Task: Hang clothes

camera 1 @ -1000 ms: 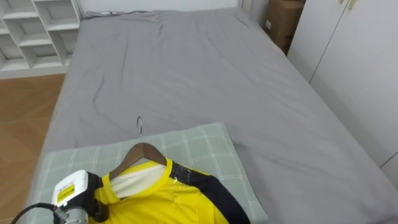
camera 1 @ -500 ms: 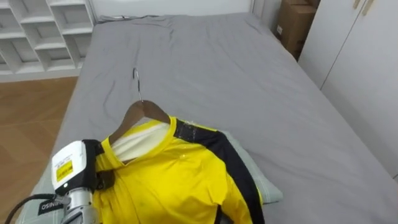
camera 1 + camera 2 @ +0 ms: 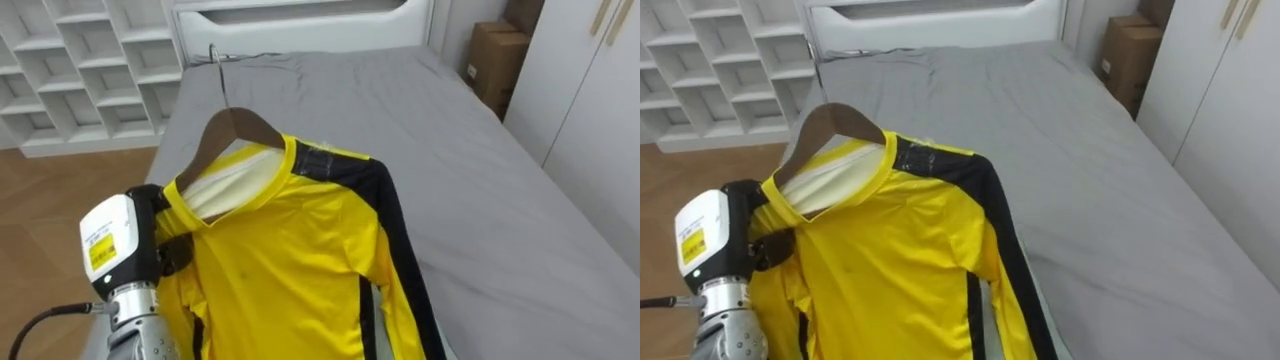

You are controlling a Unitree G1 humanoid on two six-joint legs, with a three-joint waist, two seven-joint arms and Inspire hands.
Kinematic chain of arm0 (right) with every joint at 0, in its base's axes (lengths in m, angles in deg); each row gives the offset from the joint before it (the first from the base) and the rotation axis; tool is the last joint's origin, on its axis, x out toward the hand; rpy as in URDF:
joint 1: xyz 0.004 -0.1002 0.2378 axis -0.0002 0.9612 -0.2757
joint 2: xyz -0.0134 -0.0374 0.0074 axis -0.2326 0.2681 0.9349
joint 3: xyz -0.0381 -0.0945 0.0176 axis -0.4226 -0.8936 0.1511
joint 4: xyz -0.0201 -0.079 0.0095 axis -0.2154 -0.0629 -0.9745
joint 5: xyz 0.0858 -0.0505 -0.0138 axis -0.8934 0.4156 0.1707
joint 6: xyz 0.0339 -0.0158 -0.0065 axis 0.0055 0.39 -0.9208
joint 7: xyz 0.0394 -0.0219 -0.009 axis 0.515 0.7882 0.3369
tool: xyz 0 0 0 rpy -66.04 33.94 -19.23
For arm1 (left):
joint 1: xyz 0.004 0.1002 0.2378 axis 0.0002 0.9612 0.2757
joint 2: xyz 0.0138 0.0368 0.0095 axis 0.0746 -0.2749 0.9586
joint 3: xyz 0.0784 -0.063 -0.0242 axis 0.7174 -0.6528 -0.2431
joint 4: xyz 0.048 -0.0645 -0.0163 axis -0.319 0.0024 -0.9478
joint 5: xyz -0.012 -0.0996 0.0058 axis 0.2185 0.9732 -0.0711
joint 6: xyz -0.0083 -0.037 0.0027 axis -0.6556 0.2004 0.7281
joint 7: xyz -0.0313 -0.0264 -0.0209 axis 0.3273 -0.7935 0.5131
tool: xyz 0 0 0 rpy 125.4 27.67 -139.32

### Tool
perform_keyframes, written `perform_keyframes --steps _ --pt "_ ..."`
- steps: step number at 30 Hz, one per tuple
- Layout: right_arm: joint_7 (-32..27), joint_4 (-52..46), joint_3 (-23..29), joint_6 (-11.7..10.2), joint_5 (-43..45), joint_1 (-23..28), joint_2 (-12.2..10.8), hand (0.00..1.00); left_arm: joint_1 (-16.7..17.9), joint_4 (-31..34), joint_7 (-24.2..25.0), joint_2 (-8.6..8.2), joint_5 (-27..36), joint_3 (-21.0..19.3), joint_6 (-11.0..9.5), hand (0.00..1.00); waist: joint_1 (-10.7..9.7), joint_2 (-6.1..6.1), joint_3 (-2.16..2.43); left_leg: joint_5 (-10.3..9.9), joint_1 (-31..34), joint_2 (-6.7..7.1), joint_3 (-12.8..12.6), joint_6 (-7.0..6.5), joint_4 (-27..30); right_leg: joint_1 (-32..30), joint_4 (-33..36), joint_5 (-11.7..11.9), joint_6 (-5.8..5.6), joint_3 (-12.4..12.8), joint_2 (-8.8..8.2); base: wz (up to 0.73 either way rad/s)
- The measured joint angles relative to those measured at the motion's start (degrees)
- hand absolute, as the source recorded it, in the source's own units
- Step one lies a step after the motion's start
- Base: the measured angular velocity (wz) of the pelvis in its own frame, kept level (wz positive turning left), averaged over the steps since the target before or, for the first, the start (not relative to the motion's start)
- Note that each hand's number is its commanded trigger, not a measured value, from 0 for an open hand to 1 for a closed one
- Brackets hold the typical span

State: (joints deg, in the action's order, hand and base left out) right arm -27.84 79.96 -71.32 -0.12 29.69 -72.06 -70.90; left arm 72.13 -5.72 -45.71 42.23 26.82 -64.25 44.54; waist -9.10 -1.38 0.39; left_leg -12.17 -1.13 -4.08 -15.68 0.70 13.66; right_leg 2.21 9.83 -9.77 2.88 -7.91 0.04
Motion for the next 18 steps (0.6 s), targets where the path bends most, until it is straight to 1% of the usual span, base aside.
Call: perform_keyframes --steps 4,7,9,14,18 --pt "0.3 0.0 0.0 0.4 0.0 -0.1 0.0 0.0 0.3 0.3 0.0 0.0 0.0 0.0 0.0 1.0 0.0 0.04 -0.07 0.0 0.0 0.0 0.0 0.05 -0.2 0.0 -0.2 0.0 0.01 0.0 0.06 0.0" --pt "0.8 0.0 0.0 0.4 0.0 -0.1 0.0 0.0 0.6 1.2 0.0 0.0 0.0 0.0 0.0 1.0 -0.2 0.22 -0.29 0.1 -0.2 0.03 0.1 0.07 -0.4 0.2 -0.4 0.0 -0.01 -0.1 0.07 0.0" --pt "1.0 0.0 0.1 0.5 0.0 -0.1 0.0 0.0 1.1 2.8 0.0 0.0 -0.1 0.0 0.0 1.0 -0.3 0.47 -0.71 0.1 -0.4 0.09 0.2 0.07 -0.5 0.8 -1.0 0.0 -0.03 -0.1 0.08 0.04" --pt "1.0 -0.1 1.8 0.8 0.0 -0.1 0.1 0.0 1.1 3.1 -0.5 0.03 -0.1 0.0 0.1 1.0 -0.3 0.41 -0.78 0.0 -0.4 0.12 0.2 0.08 -0.5 0.8 -1.1 0.0 -0.03 -0.1 0.08 0.01" --pt "0.1 -0.1 3.4 0.9 0.0 -0.5 0.2 0.0 1.1 3.1 -1.3 0.02 -0.3 0.0 0.4 1.0 -0.8 0.29 -0.78 0.1 -0.5 0.26 0.4 0.13 -1.0 0.7 -1.2 -0.1 -0.07 0.0 0.07 0.0"
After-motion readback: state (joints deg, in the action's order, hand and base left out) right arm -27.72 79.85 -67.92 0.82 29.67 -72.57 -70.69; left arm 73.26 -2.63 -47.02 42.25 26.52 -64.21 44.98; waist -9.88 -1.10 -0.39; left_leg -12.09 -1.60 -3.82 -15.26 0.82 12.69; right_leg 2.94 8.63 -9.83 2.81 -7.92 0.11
